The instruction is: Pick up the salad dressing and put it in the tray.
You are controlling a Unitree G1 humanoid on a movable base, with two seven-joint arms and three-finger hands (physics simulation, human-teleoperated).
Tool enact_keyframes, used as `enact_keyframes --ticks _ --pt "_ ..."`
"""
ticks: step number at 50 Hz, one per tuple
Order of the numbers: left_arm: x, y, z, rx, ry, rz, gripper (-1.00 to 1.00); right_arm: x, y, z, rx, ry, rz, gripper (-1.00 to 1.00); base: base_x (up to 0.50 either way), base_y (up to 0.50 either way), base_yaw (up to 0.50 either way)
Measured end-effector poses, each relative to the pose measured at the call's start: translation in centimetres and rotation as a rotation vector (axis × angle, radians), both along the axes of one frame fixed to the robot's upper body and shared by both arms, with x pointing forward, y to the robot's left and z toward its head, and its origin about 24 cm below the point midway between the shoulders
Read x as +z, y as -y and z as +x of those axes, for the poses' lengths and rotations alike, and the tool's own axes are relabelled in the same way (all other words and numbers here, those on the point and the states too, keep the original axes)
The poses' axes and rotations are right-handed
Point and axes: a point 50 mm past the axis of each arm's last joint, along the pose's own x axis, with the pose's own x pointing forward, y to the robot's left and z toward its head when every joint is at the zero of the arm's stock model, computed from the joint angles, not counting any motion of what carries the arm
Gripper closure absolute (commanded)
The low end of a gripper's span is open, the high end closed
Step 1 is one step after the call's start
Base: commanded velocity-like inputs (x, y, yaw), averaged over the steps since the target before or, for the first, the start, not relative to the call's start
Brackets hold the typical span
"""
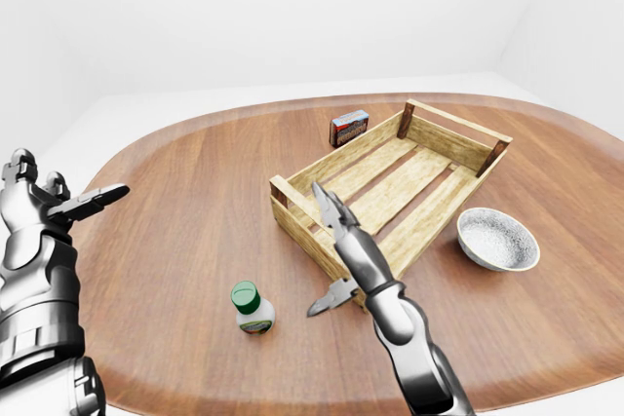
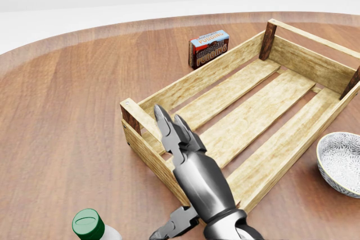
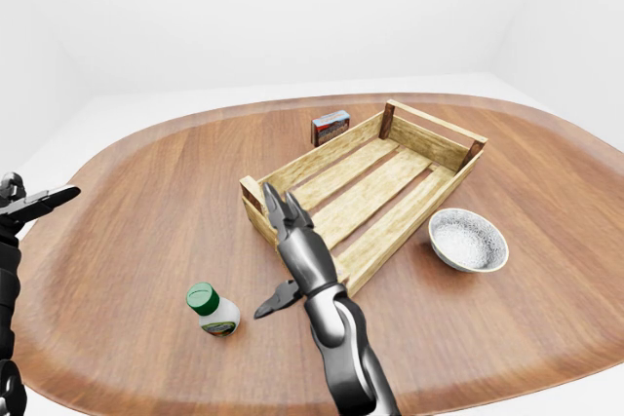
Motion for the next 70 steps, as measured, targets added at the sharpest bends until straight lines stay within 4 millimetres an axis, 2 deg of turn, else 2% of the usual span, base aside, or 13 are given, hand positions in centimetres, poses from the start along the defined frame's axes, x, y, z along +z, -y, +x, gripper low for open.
enact_keyframes --ticks 9,24,30,39,50,57,69,70 --pt "0.0 -0.1 0.0 0.003 -0.005 -0.007 -1.0 -5.6 -4.5 -2.1 0.163 -0.165 -0.127 -1.0 0.0 0.0 0.0" --pt "0.1 -0.3 0.0 0.009 -0.005 -0.011 -1.0 -5.3 -7.1 0.5 0.405 -0.294 -0.199 -1.0 0.0 0.0 0.0" --pt "0.1 -0.4 0.1 0.01 -0.007 -0.014 -1.0 -6.7 -8.1 2.4 0.448 -0.316 -0.219 -1.0 0.0 0.0 0.0" --pt "0.0 -0.4 0.1 0.01 -0.009 -0.014 -1.0 -10.1 -8.4 4.8 0.382 -0.486 -0.262 -1.0 0.0 0.0 0.0" --pt "-0.1 -0.5 0.0 0.011 -0.013 -0.02 -1.0 -12.3 -9.9 4.6 0.39 -0.627 -0.293 -1.0 0.0 0.0 0.0" --pt "-0.2 -0.5 0.0 0.012 -0.017 -0.026 -1.0 -12.0 -12.1 3.6 0.483 -0.698 -0.238 -1.0 0.0 0.0 0.0" --pt "-0.2 -0.6 0.0 0.013 -0.019 -0.032 -1.0 -11.9 -12.4 3.3 0.553 -0.755 -0.188 -1.0 0.0 0.0 0.0" --pt "-0.2 -0.6 0.0 0.013 -0.019 -0.032 -1.0 -11.9 -12.4 3.2 0.555 -0.759 -0.185 1.0 0.0 0.0 0.0"
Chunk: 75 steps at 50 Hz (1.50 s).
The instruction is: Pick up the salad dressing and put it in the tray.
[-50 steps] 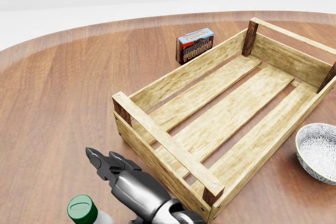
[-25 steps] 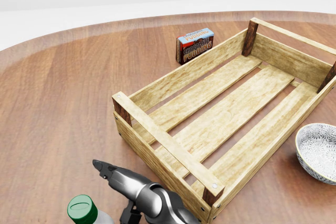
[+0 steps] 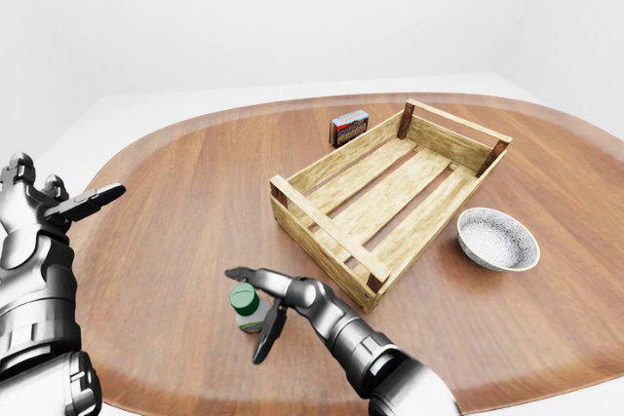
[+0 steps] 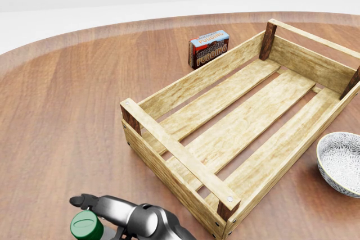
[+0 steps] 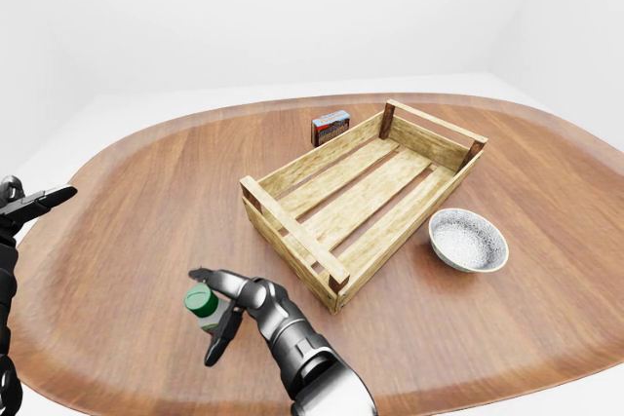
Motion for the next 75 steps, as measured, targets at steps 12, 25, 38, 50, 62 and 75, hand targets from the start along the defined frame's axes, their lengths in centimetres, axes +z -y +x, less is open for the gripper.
enact_keyframes --ticks 12,25,38,50,62,75 --pt "-0.1 0.0 0.0 -0.003 -0.001 -0.001 -1.0 -0.4 0.0 -0.4 -0.001 -0.035 0.012 1.0 0.0 0.0 0.0" --pt "-0.1 0.1 0.0 -0.006 -0.003 -0.001 -1.0 0.3 -0.1 -0.3 0.029 0.027 0.002 1.0 0.0 0.0 0.0" --pt "-0.2 0.2 0.0 -0.009 -0.006 -0.001 -1.0 8.8 -1.1 0.2 0.125 0.308 0.232 1.0 0.0 0.0 0.0" --pt "-0.3 0.2 0.0 -0.01 -0.006 0.001 -1.0 18.0 -0.1 0.1 0.152 0.556 0.373 1.0 0.0 0.0 0.0" --pt "-0.1 0.1 0.0 -0.006 -0.004 0.002 -1.0 27.4 4.8 1.9 0.074 0.909 0.422 1.0 0.0 0.0 0.0" --pt "-0.2 0.0 0.0 -0.002 -0.008 0.0 -1.0 32.1 16.5 3.3 -0.178 1.156 0.343 1.0 0.0 0.0 0.0"
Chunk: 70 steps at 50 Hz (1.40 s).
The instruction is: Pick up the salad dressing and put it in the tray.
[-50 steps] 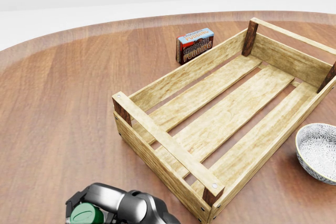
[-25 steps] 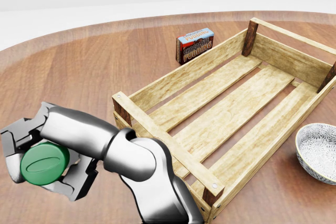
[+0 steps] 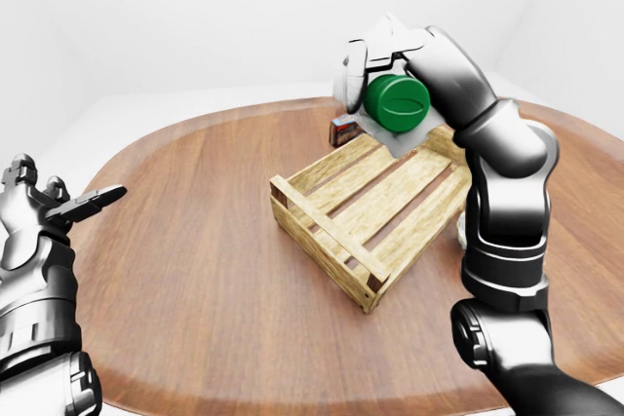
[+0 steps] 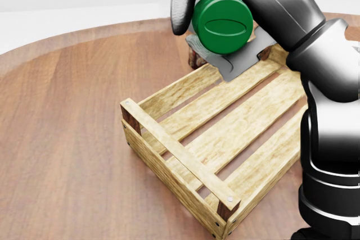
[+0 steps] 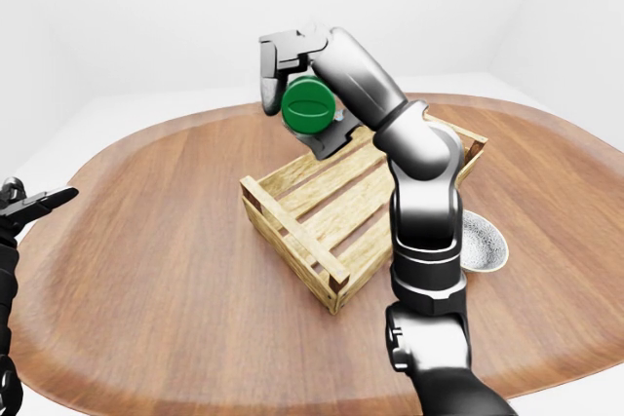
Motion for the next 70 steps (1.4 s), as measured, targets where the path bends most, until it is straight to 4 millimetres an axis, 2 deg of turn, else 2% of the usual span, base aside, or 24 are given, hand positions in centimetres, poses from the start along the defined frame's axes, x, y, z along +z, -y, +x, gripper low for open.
enact_keyframes --ticks 7,15,21,26,35,47,57,70 --pt "0.0 0.0 0.0 0.0 -0.002 0.001 -1.0 -1.6 7.4 1.4 -0.195 -0.093 0.108 1.0 0.0 0.0 0.0" --pt "0.0 0.0 0.0 0.001 -0.002 0.004 -1.0 -6.3 15.1 4.4 -0.392 -0.308 0.275 1.0 0.0 0.0 0.0" --pt "0.0 0.0 0.0 0.002 -0.004 0.004 -1.0 -10.2 19.0 6.0 -0.487 -0.47 0.432 1.0 0.0 0.0 0.0" --pt "0.0 0.0 0.0 0.002 -0.005 0.004 -1.0 -13.9 20.8 6.8 -0.571 -0.64 0.564 1.0 0.0 0.0 0.0" --pt "-0.1 0.0 0.0 0.003 -0.008 0.001 -1.0 -18.3 20.9 7.2 -0.656 -0.827 0.701 1.0 0.0 0.0 0.0" --pt "-0.4 0.1 0.1 0.002 -0.019 -0.006 -1.0 -21.2 19.2 7.4 -0.678 -0.951 0.779 1.0 0.0 0.0 0.0" --pt "-0.6 0.1 0.1 -0.002 -0.029 -0.013 -1.0 -21.9 17.4 8.0 -0.683 -0.992 0.765 1.0 0.0 0.0 0.0" --pt "-1.0 0.0 0.1 -0.003 -0.042 -0.027 -1.0 -20.9 14.8 9.5 -0.719 -1.045 0.59 1.0 0.0 0.0 0.0"
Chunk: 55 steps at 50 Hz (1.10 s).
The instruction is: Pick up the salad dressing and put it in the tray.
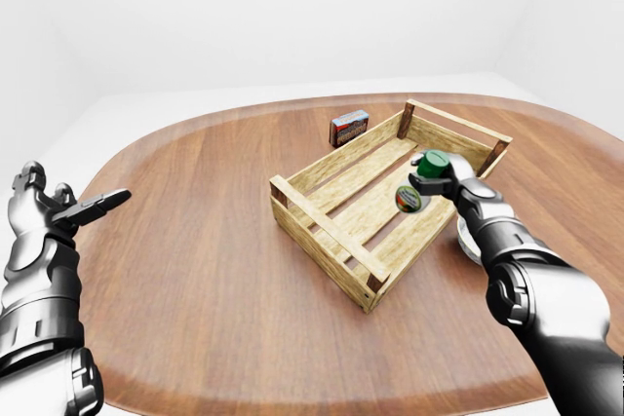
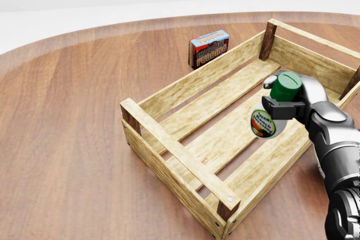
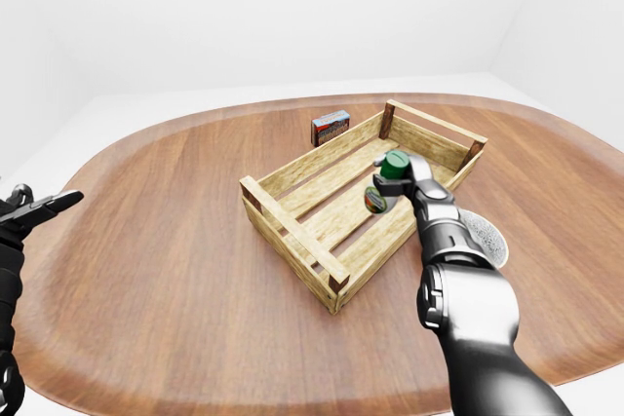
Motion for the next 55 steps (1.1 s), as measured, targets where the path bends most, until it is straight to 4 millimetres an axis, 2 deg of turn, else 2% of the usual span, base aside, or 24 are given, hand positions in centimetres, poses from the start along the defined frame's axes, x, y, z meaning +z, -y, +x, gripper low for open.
enact_keyframes --ticks 9,18,55 --pt "0.0 -0.1 -0.1 0.003 0.001 -0.002 -1.0 0.3 -1.3 0.6 0.052 -0.072 -0.088 1.0 0.0 0.0 0.0" --pt "0.1 -0.2 -0.1 0.004 0.001 -0.003 -1.0 0.4 -1.7 0.7 0.076 -0.089 -0.13 1.0 0.0 0.0 0.0" --pt "0.4 -0.1 -0.1 0.006 0.012 0.014 -1.0 -1.7 0.0 -0.7 0.023 -0.145 -0.118 1.0 0.0 0.0 0.0"
